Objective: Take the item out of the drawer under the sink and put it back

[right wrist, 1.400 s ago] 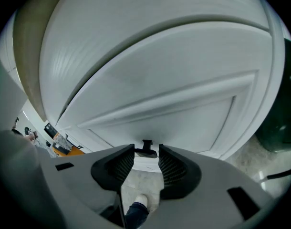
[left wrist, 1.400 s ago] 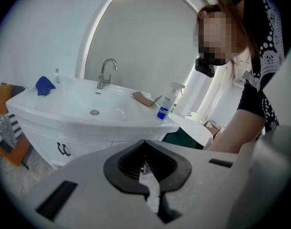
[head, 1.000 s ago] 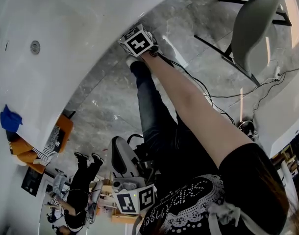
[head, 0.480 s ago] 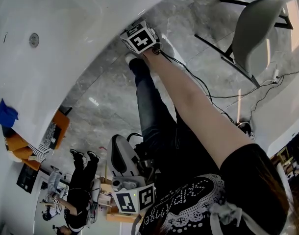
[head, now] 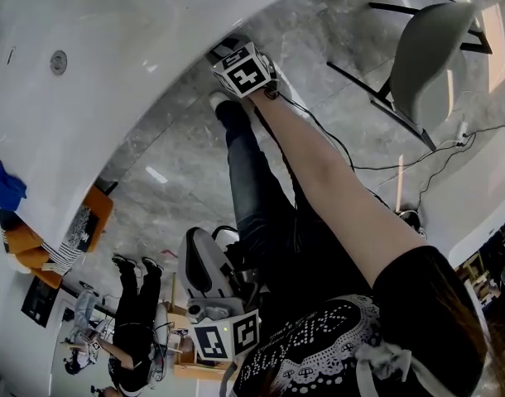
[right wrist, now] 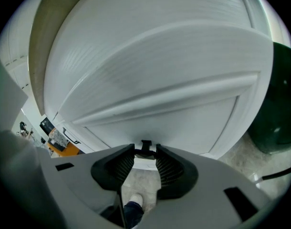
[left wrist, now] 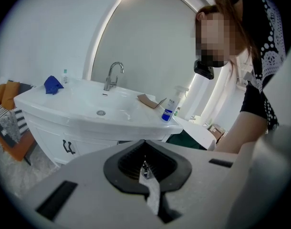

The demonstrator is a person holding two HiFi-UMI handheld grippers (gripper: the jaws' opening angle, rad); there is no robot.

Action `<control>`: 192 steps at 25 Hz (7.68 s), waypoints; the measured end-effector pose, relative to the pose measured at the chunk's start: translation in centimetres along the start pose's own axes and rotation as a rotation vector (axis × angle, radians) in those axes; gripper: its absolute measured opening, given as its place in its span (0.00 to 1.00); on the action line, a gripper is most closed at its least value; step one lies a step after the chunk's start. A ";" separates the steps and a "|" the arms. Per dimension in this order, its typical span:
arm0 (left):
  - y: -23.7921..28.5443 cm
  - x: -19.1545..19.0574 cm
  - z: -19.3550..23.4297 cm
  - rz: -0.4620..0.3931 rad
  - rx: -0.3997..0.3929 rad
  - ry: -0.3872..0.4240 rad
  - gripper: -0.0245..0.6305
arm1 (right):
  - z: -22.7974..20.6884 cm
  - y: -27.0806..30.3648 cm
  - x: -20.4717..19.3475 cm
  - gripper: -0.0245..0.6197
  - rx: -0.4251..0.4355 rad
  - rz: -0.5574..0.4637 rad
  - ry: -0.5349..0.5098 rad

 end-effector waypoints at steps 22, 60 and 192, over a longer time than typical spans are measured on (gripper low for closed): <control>-0.7 1.2 0.0 -0.072 -0.026 0.001 0.04 | 0.6 -2.4 -4.2 0.26 0.002 0.068 -0.018; 0.1 0.0 -1.3 -0.022 -0.086 0.024 0.04 | 1.3 -4.4 -8.2 0.26 0.027 0.049 -0.070; -6.0 8.3 -4.5 -0.501 -0.092 0.134 0.04 | 12.2 -42.2 6.8 0.07 0.144 -0.656 -0.531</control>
Point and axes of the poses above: the fingertips, and each gripper's own axes: y forward along the fingers, z to its left, x out of its top, the point moved 7 cm from there along -y, backward along the fingers, and after that the axes turned 10 degrees about z, right-handed, at the moved point
